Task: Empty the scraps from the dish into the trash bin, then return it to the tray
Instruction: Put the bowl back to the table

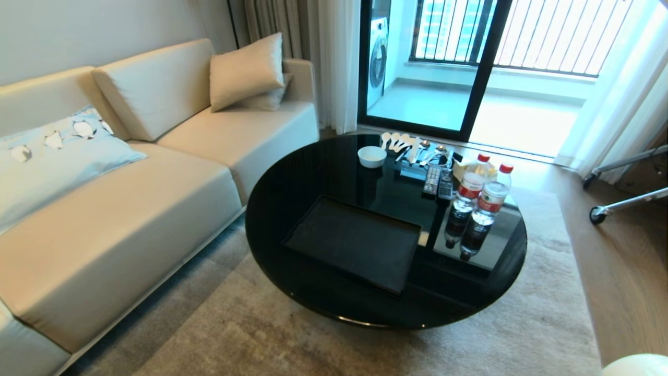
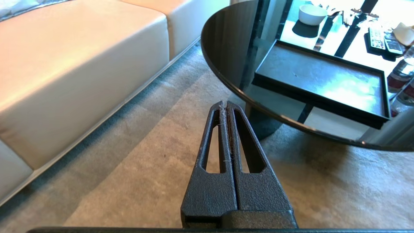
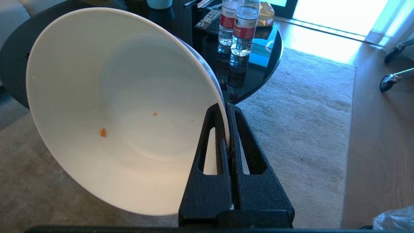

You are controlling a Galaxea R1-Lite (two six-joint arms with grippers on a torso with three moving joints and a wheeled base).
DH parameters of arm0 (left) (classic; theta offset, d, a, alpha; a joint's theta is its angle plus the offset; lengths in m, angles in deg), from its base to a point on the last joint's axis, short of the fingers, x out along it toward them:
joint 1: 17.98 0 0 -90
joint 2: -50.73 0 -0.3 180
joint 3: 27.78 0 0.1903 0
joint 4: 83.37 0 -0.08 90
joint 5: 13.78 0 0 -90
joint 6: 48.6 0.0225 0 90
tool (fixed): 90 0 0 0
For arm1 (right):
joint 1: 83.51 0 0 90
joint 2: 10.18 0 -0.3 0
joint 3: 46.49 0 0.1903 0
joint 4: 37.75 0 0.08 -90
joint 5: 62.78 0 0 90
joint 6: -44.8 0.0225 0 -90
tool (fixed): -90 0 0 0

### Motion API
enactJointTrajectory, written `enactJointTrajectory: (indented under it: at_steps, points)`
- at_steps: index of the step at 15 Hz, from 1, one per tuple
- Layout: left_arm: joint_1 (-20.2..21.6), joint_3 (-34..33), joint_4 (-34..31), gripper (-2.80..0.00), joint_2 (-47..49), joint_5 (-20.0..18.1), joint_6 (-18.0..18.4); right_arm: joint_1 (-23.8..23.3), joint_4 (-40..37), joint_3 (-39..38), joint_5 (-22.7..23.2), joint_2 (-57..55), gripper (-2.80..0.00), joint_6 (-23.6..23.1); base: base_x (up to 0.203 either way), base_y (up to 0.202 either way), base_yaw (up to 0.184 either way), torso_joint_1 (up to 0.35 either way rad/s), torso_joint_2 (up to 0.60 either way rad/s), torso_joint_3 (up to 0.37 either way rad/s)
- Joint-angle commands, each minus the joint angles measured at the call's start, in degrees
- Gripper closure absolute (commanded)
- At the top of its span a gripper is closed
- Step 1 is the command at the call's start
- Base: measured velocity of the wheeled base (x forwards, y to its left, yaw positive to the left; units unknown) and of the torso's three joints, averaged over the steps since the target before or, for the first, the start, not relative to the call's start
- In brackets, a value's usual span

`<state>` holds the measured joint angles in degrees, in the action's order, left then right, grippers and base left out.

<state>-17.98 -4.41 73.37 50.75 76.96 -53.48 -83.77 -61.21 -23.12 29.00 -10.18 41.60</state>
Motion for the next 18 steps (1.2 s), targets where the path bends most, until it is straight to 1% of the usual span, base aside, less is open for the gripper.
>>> enactJointTrajectory:
  at_steps: [1, 4, 6, 18]
  points:
    - [0.00, 0.00, -0.02, 0.00, -0.02, 0.05, -0.05, 0.00, 0.01, 0.00, 0.07, 0.00, 0.00, -0.06, 0.188, 0.000, 0.001, 0.002, 0.01, 0.007]
    - [0.00, 0.00, -0.02, 0.00, -0.02, 0.05, -0.05, 0.00, 0.01, 0.00, 0.07, 0.00, 0.00, -0.06, 0.186, 0.000, 0.001, 0.003, 0.00, 0.003]
    - [0.00, 0.00, 0.07, 0.00, -0.02, 0.05, -0.05, 0.00, 0.01, 0.00, 0.07, -0.09, 0.00, -0.06, 0.103, 0.000, 0.000, 0.012, 0.00, 0.002]
    - [0.00, 0.00, 0.07, 0.00, -0.02, 0.05, -0.05, 0.00, 0.10, 0.00, 0.15, 0.00, 0.00, -0.06, 0.000, 0.000, 0.000, 0.000, 0.00, 0.000]
